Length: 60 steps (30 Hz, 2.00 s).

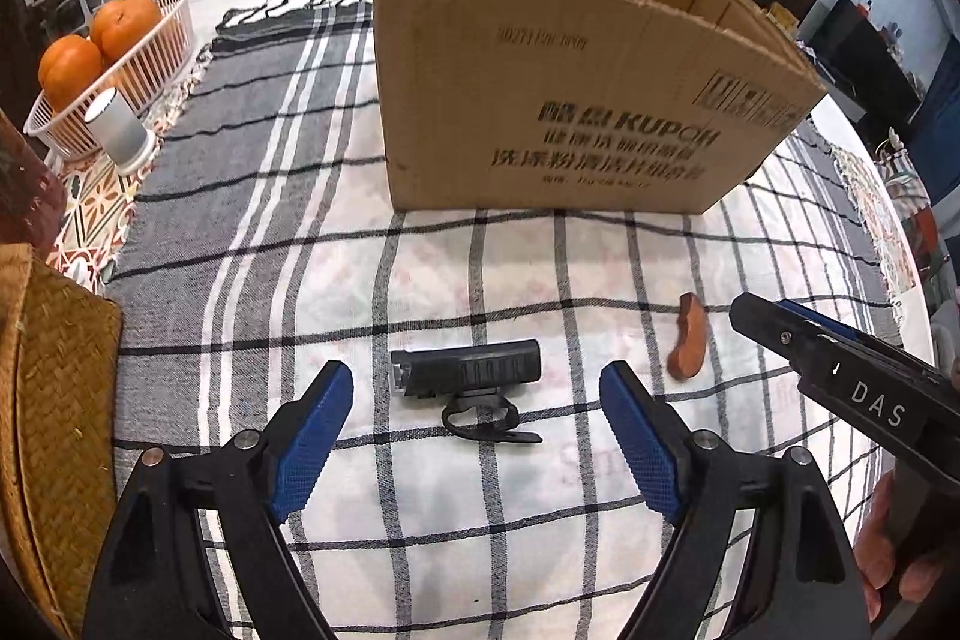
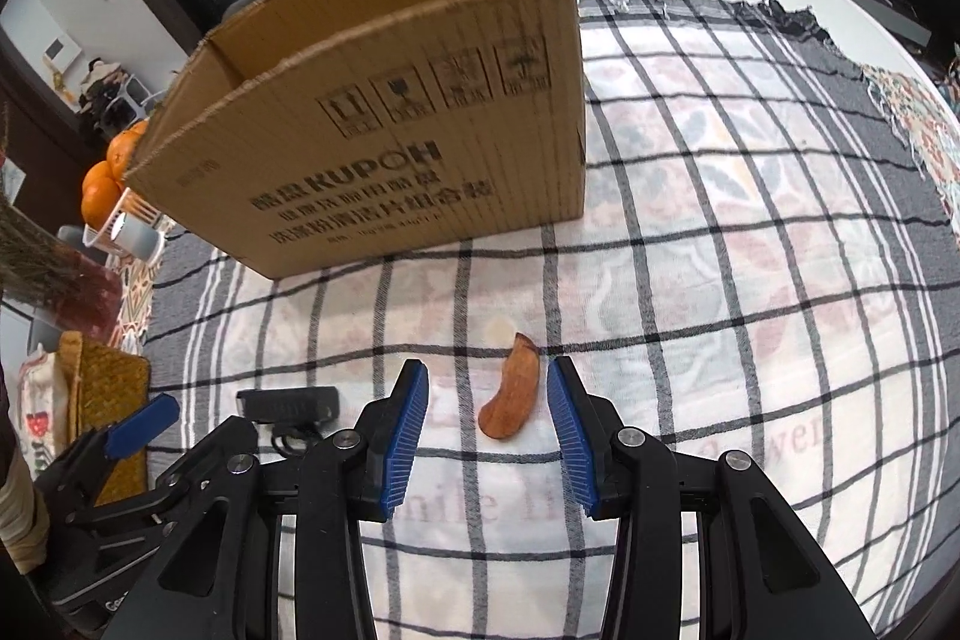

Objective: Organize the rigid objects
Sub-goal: 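Grasp the black bike light with the left tool while the right tool approaches the wooden piece, then close the right tool on the brown wooden piece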

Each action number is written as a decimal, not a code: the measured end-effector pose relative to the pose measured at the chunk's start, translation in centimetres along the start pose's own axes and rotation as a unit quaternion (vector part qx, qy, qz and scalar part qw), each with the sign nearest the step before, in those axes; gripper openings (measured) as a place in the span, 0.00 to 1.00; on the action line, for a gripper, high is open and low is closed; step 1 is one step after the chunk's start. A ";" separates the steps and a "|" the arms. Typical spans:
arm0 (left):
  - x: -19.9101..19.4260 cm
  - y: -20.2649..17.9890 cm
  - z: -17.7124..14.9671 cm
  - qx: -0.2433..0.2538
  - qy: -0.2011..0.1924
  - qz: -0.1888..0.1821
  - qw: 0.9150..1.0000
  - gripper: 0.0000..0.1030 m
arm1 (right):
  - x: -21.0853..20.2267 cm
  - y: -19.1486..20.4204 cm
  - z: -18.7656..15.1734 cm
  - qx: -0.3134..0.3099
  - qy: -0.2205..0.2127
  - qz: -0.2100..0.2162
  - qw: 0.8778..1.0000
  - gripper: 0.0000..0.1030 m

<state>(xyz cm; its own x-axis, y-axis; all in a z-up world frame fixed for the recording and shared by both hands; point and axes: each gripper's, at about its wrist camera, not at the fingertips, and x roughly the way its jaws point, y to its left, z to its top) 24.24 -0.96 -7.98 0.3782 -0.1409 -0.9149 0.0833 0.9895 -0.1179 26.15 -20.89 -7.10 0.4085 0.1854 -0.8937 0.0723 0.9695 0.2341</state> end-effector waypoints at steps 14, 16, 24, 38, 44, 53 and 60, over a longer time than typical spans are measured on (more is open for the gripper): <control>3.4 0.4 0.0 -0.012 0.040 0.004 0.999 0.82 | 3.5 -1.1 -0.5 0.026 0.041 0.004 0.999 0.42; 3.8 0.5 0.1 -0.015 0.045 0.003 0.999 0.82 | 3.8 -1.1 -0.5 0.029 0.045 0.005 0.999 0.42; 5.4 1.1 0.9 -0.031 0.059 0.003 0.998 0.82 | 5.2 -1.2 -0.2 0.040 0.055 0.001 0.998 0.42; 6.6 1.5 1.0 -0.045 0.064 -0.016 0.997 0.71 | 6.6 -1.4 0.1 0.044 0.060 -0.009 0.997 0.28; 6.3 1.5 0.7 -0.044 0.056 -0.011 0.997 0.71 | 6.7 -1.4 -0.1 0.044 0.054 -0.011 0.998 0.21; 4.6 1.1 0.2 -0.036 0.037 -0.007 0.999 0.71 | 4.4 -0.4 -0.7 0.021 0.031 -0.012 0.999 0.21; 2.1 0.8 0.3 -0.021 0.007 -0.006 1.000 0.71 | 2.5 -0.1 -0.8 0.008 0.011 -0.001 1.000 0.21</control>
<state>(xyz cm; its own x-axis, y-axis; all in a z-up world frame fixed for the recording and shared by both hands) 25.39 -0.51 -9.85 0.3648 -0.1520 -0.9186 0.0483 0.9883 -0.1444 26.48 -20.38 -9.66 0.3882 0.1861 -0.9026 0.0877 0.9675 0.2372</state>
